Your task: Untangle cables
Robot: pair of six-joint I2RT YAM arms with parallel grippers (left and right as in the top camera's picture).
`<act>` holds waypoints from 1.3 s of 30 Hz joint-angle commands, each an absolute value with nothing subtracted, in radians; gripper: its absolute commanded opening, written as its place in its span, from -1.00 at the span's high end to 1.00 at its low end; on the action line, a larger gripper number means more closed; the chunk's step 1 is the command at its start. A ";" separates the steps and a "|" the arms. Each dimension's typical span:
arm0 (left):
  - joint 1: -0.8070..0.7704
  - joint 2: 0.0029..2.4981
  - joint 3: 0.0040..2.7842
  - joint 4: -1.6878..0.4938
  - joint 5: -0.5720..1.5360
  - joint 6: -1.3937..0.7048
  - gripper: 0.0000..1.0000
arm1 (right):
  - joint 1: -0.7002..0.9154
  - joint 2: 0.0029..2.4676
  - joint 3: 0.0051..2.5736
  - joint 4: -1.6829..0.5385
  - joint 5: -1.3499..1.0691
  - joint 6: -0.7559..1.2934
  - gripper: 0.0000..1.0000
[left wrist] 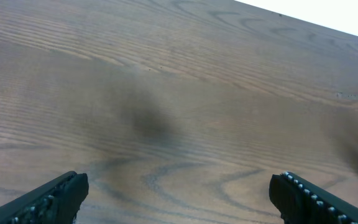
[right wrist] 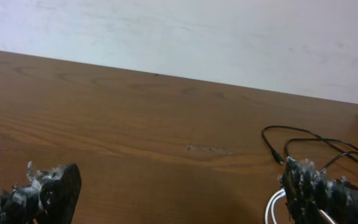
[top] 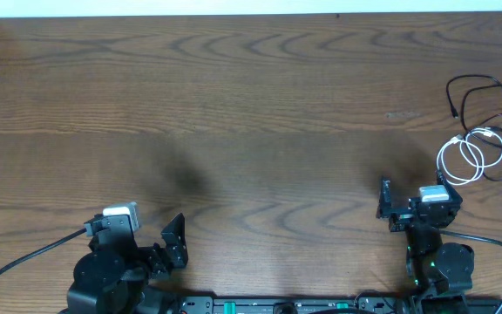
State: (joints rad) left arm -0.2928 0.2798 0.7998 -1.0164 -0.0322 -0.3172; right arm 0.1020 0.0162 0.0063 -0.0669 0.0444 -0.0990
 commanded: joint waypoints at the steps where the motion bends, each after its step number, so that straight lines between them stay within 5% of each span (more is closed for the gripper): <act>1: -0.296 0.277 0.796 -1.016 -0.038 -0.311 -0.96 | 0.095 0.007 0.006 -0.072 0.038 -0.110 -0.99; 22: -0.223 0.206 0.669 -0.976 -0.034 -0.311 -0.96 | 0.095 0.007 0.006 -0.072 0.038 -0.110 -0.98; 39: -0.016 0.001 0.070 -0.022 0.097 -0.271 -0.96 | 0.095 0.007 0.006 -0.072 0.038 -0.110 -0.98</act>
